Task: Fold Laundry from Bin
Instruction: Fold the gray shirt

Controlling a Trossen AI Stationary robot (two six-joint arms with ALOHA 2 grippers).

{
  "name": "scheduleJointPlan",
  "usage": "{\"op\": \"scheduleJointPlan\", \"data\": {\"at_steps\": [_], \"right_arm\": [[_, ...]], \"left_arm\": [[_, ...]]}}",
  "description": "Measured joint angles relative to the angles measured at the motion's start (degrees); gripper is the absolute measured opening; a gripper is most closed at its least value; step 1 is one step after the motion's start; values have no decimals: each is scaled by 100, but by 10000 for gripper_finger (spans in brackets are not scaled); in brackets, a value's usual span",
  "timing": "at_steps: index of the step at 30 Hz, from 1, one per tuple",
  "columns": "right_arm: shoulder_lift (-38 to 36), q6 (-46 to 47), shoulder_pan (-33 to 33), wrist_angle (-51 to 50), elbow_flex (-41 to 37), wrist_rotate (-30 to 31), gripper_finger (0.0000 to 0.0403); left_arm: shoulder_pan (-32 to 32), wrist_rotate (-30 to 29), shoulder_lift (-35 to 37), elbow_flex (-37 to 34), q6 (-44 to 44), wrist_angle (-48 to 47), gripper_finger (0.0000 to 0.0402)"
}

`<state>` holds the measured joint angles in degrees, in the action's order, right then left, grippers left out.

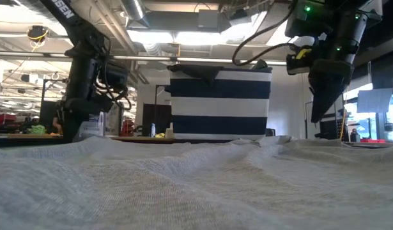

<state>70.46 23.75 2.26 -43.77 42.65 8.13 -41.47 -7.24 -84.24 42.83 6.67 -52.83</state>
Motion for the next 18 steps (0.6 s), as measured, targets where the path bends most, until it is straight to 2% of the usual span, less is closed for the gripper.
{"op": "scheduleJointPlan", "data": {"at_steps": [7,11,18], "right_arm": [[0,0,0,70,0,10,179],[0,26,-2,81,0,20,179],[0,140,-2,72,0,28,179]], "left_arm": [[65,188,86,6,44,443,109],[58,193,88,-142,46,1040,109],[-33,236,-23,-468,79,1177,109]]}}
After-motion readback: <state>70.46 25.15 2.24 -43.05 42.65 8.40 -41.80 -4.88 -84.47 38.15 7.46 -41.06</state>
